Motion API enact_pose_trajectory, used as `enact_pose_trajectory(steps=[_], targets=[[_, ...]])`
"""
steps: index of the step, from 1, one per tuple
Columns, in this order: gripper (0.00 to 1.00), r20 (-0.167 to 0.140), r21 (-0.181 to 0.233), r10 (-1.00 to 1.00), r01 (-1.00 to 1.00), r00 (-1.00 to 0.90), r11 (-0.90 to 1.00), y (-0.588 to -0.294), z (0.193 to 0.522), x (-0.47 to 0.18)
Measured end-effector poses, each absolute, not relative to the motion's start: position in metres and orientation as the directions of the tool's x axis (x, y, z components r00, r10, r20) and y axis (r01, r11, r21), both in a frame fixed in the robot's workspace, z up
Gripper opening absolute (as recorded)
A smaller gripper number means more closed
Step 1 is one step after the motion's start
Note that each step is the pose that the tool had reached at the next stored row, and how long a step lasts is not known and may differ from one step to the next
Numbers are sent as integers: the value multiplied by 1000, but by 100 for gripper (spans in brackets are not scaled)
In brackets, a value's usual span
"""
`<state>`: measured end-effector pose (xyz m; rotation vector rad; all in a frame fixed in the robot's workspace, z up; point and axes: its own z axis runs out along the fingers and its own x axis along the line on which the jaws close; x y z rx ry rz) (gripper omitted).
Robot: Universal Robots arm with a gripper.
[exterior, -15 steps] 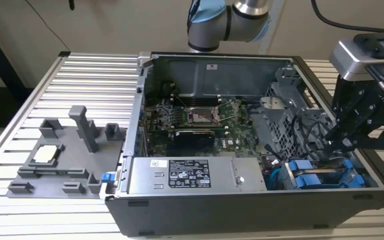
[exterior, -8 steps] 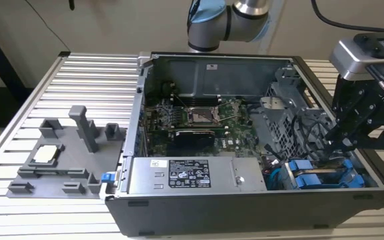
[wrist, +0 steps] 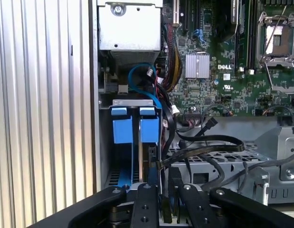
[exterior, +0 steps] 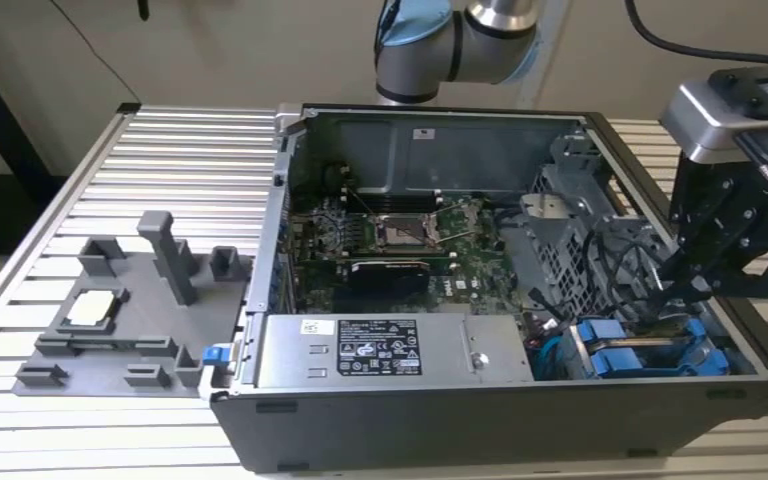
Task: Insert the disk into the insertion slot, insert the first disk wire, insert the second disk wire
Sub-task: 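Insert the second disk wire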
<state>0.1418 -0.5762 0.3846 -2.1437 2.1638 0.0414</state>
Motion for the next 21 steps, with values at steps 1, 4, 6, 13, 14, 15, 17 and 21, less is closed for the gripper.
enact_pose_trajectory(steps=[1,4,6,13,14,15,17,21], targets=[[24,-87,-65,-996,-998,-6,11,-576,385,142],[24,-87,-119,-996,-993,-1,11,-576,385,142],[24,-87,-138,-996,-990,1,11,-576,383,143],[24,-84,-138,-996,-990,2,10,-576,376,160],[24,-84,-138,-996,-990,2,10,-576,376,160],[24,-84,-139,-996,-990,2,10,-576,376,160],[24,-84,-139,-996,-990,2,10,-575,374,160],[24,-84,-139,-996,-990,2,10,-572,372,160]])
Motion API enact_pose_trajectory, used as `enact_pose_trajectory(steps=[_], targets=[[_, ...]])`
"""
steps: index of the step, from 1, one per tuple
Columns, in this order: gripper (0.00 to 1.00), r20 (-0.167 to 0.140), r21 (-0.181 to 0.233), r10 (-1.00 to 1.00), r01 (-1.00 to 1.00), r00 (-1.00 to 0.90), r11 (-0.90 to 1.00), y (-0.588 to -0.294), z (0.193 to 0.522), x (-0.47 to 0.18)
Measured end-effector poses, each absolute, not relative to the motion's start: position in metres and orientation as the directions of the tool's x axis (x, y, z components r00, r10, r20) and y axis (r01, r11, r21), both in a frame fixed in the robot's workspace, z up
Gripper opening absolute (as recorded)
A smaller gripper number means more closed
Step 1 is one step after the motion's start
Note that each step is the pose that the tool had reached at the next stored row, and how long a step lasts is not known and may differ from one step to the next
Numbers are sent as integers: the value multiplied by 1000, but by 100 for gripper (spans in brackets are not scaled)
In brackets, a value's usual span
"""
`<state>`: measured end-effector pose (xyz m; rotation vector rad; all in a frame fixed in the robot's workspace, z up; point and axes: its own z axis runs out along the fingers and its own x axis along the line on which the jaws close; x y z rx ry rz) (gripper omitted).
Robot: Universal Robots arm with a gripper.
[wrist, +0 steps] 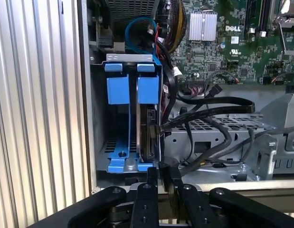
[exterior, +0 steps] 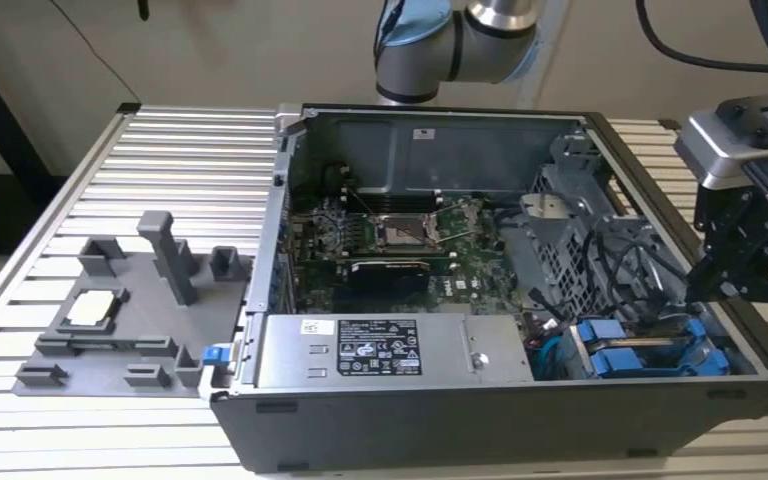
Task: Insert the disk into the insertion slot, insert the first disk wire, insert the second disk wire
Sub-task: 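Insert the second disk wire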
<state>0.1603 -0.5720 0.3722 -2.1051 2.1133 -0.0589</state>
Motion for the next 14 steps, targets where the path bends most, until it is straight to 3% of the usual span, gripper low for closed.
enact_pose_trajectory(steps=[6,7,14], targets=[[26,-84,-140,-996,-990,4,8,-571,371,160],[32,-84,-141,-996,-990,5,7,-570,371,160],[30,-84,-147,-996,-989,9,4,-569,369,160]])
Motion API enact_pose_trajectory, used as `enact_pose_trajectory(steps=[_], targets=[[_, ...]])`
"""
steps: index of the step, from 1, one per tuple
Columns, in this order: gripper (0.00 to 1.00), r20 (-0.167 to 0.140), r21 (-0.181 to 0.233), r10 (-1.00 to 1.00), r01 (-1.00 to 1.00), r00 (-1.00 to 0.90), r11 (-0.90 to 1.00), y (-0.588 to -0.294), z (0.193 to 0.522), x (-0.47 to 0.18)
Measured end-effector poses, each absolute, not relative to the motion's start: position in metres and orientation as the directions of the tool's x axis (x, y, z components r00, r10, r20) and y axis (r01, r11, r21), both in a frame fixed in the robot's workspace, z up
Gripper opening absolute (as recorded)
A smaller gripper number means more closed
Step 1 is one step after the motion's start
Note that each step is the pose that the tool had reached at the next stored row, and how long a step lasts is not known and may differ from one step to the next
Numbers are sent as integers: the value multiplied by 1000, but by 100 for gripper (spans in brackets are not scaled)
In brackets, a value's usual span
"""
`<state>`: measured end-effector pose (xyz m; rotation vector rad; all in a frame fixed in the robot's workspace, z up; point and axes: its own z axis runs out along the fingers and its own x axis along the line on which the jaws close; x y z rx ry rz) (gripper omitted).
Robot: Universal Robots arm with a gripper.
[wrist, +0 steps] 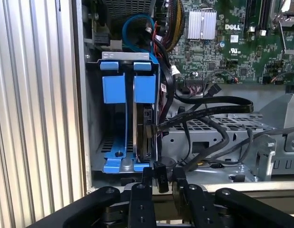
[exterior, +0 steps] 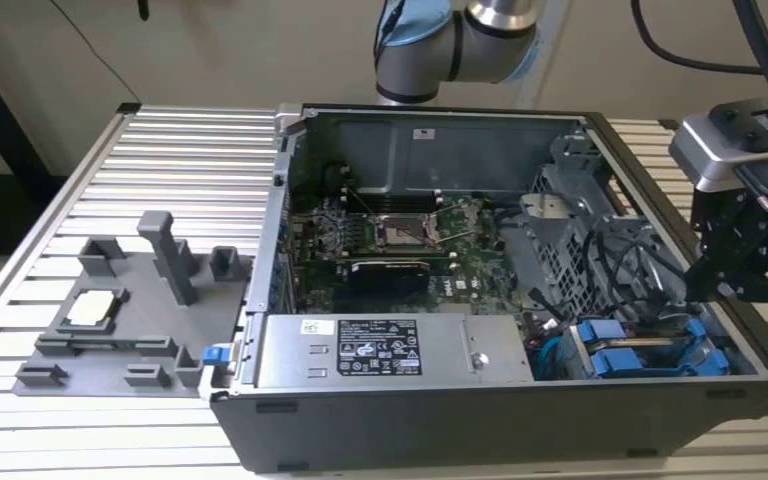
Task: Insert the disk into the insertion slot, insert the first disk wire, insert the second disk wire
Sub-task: 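Insert the second disk wire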
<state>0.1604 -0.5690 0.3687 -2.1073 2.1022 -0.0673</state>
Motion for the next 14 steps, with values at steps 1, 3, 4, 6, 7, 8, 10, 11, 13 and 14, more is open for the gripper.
enact_pose_trajectory(steps=[1,3,4,6,7,8,10,11,13,14], targets=[[30,-84,-147,-996,-989,9,4,-569,369,160],[23,-84,-148,-996,-989,9,4,-569,369,160],[20,-84,-148,-996,-989,9,4,-569,369,160],[19,-84,-131,-996,-991,7,4,-569,368,162],[19,-84,-115,-996,-993,6,4,-569,368,164],[19,-84,-98,-996,-995,4,4,-569,368,167],[19,-84,-69,-996,-998,2,4,-569,368,171],[19,-84,-56,-996,-998,1,4,-569,367,174],[19,-84,-33,-996,-999,-1,4,-569,367,179],[19,-84,-22,-996,-1000,-2,4,-569,366,181]])
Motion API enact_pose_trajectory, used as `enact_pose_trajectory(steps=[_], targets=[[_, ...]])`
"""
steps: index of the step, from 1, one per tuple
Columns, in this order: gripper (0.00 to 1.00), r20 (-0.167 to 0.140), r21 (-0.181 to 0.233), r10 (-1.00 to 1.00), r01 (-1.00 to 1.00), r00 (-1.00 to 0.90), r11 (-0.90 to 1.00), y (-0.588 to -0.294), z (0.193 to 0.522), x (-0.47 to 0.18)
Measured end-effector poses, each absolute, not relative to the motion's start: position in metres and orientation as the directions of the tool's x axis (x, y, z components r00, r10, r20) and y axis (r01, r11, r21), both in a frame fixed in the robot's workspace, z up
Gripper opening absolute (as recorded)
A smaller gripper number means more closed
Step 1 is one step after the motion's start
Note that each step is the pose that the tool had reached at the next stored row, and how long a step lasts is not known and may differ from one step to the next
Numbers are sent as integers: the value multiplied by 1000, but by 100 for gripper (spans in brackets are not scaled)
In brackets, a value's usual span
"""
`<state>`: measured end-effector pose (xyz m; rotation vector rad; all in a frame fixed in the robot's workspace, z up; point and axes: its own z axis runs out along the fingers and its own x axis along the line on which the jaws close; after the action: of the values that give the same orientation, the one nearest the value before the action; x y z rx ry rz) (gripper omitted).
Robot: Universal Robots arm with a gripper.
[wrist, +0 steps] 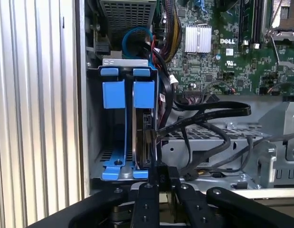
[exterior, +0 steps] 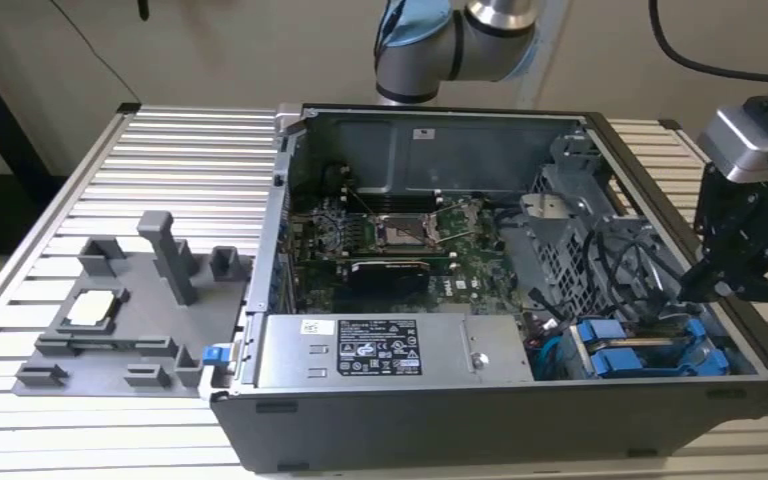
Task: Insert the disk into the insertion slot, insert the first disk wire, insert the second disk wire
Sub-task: 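Insert the second disk wire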
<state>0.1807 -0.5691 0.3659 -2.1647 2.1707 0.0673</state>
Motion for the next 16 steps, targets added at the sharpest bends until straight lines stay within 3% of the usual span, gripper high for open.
enact_pose_trajectory(steps=[16], targets=[[19,-84,-3,-996,-1000,-4,4,-571,346,180]])
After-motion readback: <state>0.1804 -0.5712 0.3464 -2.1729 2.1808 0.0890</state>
